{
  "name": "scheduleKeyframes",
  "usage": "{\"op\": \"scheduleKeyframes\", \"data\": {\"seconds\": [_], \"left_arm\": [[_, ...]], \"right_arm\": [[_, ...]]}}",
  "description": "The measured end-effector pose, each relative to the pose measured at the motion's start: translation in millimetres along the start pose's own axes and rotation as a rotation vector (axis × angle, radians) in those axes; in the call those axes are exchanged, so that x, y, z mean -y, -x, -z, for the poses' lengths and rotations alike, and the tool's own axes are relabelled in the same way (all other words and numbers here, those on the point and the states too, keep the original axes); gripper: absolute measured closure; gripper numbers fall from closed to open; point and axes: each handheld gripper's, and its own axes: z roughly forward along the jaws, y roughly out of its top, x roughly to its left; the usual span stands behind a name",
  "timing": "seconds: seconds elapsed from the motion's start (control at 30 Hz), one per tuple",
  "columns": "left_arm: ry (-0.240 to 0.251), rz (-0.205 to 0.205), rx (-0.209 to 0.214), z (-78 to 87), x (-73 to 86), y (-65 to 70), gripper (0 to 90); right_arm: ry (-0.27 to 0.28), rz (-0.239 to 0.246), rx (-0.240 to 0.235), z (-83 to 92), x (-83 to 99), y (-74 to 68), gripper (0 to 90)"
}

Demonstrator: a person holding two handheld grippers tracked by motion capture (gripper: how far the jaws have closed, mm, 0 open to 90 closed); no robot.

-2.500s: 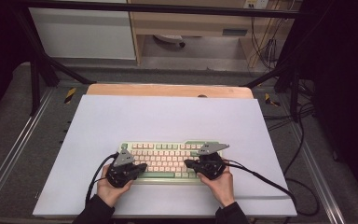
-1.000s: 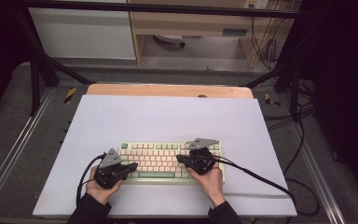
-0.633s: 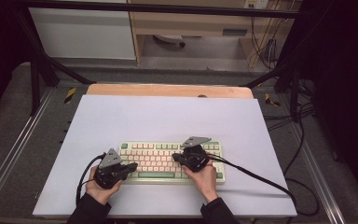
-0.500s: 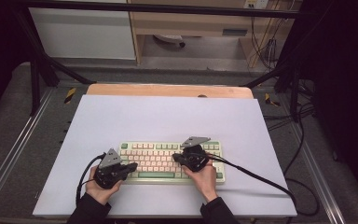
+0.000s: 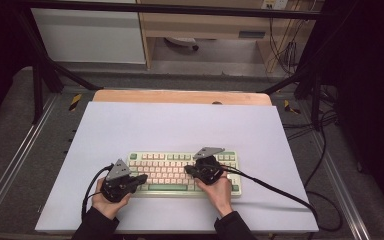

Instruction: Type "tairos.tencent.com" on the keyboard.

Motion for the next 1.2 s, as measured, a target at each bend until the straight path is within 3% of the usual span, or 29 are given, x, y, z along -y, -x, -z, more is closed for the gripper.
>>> {"op": "scheduleKeyframes", "data": {"seconds": [0.53, 0.87, 1.2], "left_arm": [[0.006, 0.005, -0.006, 1.6, -0.3, -1.4, 90.0], [0.008, 0.012, -0.007, 1.4, -0.8, -2.0, 90.0], [0.008, 0.011, -0.008, 1.5, -0.7, -2.7, 90.0]], "right_arm": [[0.053, 0.031, -0.034, 27.8, -6.9, -5.8, 90.0], [0.044, 0.031, -0.072, 23.8, -3.8, -12.7, 90.0], [0.009, 0.049, -0.102, 9.0, 0.7, -23.8, 90.0]]}}
